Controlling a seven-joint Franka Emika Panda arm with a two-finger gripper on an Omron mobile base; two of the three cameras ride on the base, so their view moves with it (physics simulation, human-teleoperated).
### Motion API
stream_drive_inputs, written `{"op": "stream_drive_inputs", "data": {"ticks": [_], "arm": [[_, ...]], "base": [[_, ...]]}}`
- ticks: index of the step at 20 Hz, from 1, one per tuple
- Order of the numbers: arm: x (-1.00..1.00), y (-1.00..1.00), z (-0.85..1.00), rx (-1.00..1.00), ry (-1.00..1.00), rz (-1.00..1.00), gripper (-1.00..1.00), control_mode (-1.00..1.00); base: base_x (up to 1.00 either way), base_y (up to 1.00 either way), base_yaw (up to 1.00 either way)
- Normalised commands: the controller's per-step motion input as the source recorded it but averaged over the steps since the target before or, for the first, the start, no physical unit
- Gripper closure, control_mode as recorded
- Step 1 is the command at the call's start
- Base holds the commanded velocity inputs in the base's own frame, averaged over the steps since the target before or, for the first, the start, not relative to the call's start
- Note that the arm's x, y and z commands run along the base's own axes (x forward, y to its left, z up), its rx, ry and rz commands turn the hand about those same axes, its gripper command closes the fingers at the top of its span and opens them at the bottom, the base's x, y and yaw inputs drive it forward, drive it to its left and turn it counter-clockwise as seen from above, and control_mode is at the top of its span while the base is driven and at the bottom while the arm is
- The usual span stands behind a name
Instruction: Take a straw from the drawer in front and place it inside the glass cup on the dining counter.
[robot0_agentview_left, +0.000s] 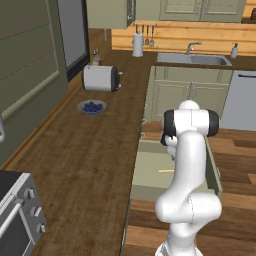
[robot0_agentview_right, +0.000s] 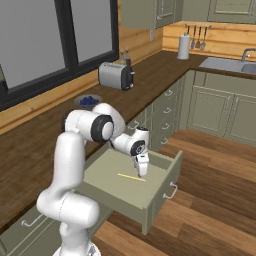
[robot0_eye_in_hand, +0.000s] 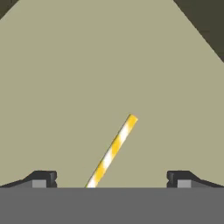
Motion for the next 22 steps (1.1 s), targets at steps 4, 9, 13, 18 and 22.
{"op": "stream_drive_inputs", "data": {"ticks": [4, 9, 13, 18, 22], "arm": [[-0.29, 0.00, 0.03, 0.00, 0.00, -0.10, -1.00, -1.00], [-0.09, 0.00, 0.00, 0.00, 0.00, -0.13, -1.00, -1.00], [0.03, 0.00, -0.03, 0.00, 0.00, -0.13, -1.00, -1.00], [0.05, 0.00, -0.24, 0.00, 0.00, -0.11, -1.00, -1.00], [0.21, 0.00, -0.28, 0.00, 0.00, -0.07, -1.00, -1.00]], "base": [[0.00, 0.00, 0.00], [0.00, 0.00, 0.00], [0.00, 0.00, 0.00], [0.00, 0.00, 0.00], [0.00, 0.00, 0.00]]}}
